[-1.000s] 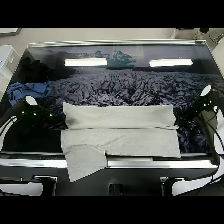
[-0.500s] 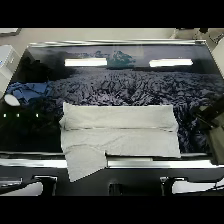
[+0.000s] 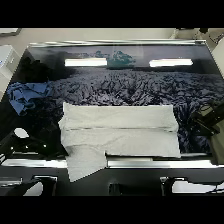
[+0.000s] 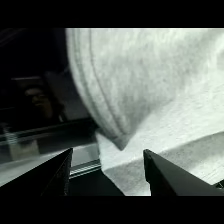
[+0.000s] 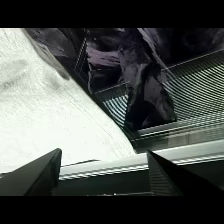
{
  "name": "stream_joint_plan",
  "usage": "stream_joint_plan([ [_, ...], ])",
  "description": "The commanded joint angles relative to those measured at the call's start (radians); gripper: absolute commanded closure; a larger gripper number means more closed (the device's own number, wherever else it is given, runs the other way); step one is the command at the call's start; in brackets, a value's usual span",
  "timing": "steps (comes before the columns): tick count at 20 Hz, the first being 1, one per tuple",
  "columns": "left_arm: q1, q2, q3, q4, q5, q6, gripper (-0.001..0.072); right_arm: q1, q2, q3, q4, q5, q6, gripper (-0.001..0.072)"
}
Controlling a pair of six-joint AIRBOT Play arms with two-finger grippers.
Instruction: Fold the clothes and pants, and hang the long-sleeved shirts on hangers.
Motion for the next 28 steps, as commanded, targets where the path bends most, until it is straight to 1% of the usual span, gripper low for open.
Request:
stream_joint_plan([
  [1,-0.071,-0.015,-0.041,-0.05,0.069,0.018,0.0208,-0.001,0.002,-0.004,0.006,0.005,-0.001,0.0109],
  [4,-0.156,-0.063,-0.041,-0.053,0.084,-0.005,0.0218,-0.001,0.002,-0.004,0.006,0.006,-0.005,0.0111],
  [5,-0.174,-0.074,-0.042,-0.06,0.082,-0.022,0.0292,-0.001,0.002,-0.005,0.005,0.009,-0.005,0.0114],
  [7,-0.208,-0.076,-0.042,-0.069,0.08,-0.037,0.0411,-0.001,0.006,-0.027,-0.017,0.022,-0.005,0.0113],
  [8,-0.215,-0.076,-0.042,-0.068,0.081,-0.036,0.063,-0.001,0.016,-0.065,-0.028,0.018,-0.006,0.011],
  [9,-0.216,-0.074,-0.041,-0.068,0.082,-0.036,0.0682,-0.001,0.031,-0.117,-0.027,0.004,-0.017,0.0103],
  [12,-0.215,-0.072,-0.039,-0.061,0.082,-0.024,0.0683,-0.001,0.085,-0.326,-0.01,-0.072,-0.068,0.0065],
  [15,-0.215,-0.072,-0.039,-0.061,0.089,-0.026,0.0683,-0.001,0.09,-0.449,0.005,-0.157,-0.149,0.0065],
  [18,-0.215,-0.072,-0.039,-0.061,0.09,-0.024,0.0683,-0.001,0.09,-0.465,0.053,-0.211,-0.18,0.0068],
  [20,-0.215,-0.072,-0.039,-0.06,0.09,-0.013,0.0682,-0.001,0.09,-0.467,0.062,-0.224,-0.179,0.0086],
  [27,-0.215,-0.072,-0.039,-0.06,0.089,-0.008,0.0682,-0.001,0.09,-0.499,0.089,-0.236,-0.168,0.0089],
  [28,-0.215,-0.072,-0.039,-0.06,0.09,-0.008,0.0682,-0.001,0.09,-0.517,0.091,-0.24,-0.169,0.0117],
])
